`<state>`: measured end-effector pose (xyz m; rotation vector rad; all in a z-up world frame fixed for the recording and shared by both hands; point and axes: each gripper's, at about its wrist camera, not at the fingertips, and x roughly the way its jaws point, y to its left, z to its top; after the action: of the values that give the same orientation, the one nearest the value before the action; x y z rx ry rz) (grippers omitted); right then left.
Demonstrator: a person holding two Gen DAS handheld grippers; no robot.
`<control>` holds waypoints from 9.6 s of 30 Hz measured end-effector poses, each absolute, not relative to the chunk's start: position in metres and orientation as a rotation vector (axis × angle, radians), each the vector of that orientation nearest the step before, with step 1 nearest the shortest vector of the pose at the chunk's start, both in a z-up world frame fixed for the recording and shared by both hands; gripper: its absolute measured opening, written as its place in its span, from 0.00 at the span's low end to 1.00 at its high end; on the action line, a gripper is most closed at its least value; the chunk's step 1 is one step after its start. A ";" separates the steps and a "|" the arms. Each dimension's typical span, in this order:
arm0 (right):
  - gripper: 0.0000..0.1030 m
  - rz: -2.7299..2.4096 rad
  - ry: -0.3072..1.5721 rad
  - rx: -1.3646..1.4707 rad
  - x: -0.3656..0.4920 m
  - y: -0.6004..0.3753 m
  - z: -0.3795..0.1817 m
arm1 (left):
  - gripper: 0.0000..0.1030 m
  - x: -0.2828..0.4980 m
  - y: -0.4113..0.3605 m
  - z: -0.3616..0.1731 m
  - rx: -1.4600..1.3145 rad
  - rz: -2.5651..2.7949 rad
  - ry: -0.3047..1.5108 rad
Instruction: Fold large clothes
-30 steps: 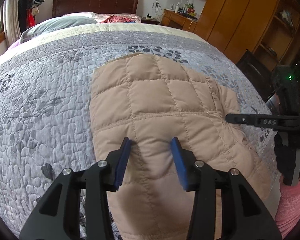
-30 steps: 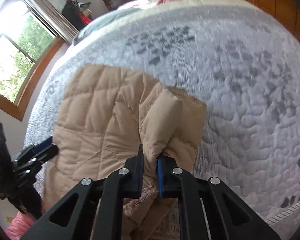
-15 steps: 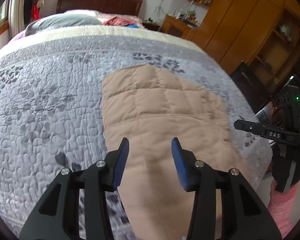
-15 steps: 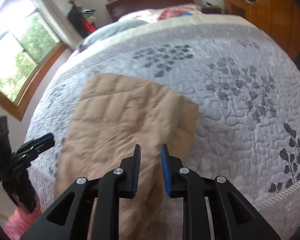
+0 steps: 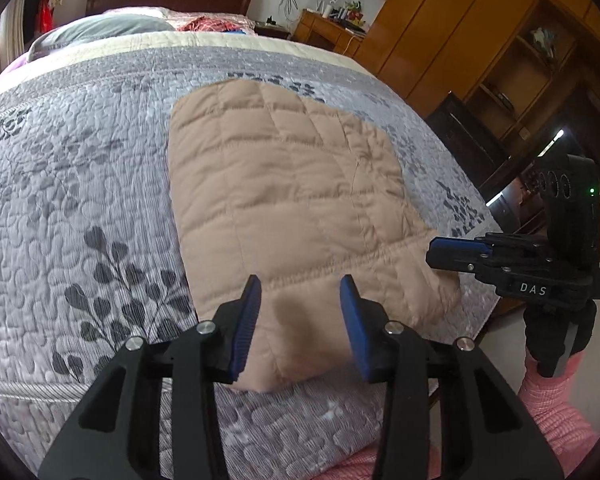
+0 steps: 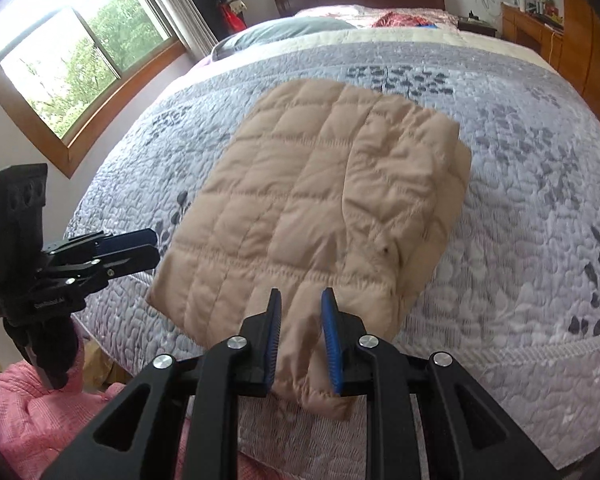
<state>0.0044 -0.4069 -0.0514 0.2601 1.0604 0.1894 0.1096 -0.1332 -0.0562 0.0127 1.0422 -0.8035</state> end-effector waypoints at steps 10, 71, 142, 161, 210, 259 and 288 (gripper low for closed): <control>0.19 0.180 1.110 0.328 0.004 -0.413 -0.083 | 0.14 0.119 -0.135 -0.090 0.002 -0.779 1.120; 0.73 0.137 0.925 0.381 0.004 -0.452 -0.048 | 0.62 0.119 -0.109 -0.063 0.101 -0.660 0.953; 0.41 0.589 0.781 0.575 0.128 -0.436 -0.091 | 0.49 0.214 -0.116 -0.066 -0.103 -0.944 0.906; 0.44 0.618 0.966 0.603 0.301 -0.388 -0.146 | 0.54 0.359 -0.057 -0.120 -0.256 -0.804 0.970; 0.96 0.082 0.859 0.173 0.082 -0.327 -0.050 | 0.93 0.159 -0.036 -0.039 0.044 -0.305 0.787; 0.96 0.112 0.825 0.166 0.036 -0.305 -0.041 | 0.94 0.094 -0.022 -0.020 0.053 -0.272 0.736; 0.96 0.116 0.832 0.163 0.038 -0.306 -0.042 | 0.94 0.095 -0.024 -0.020 0.058 -0.272 0.738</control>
<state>0.0378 -0.3057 -0.0416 0.1627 0.8318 0.1155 0.0951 -0.0242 -0.0204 0.0579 0.7377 -0.2721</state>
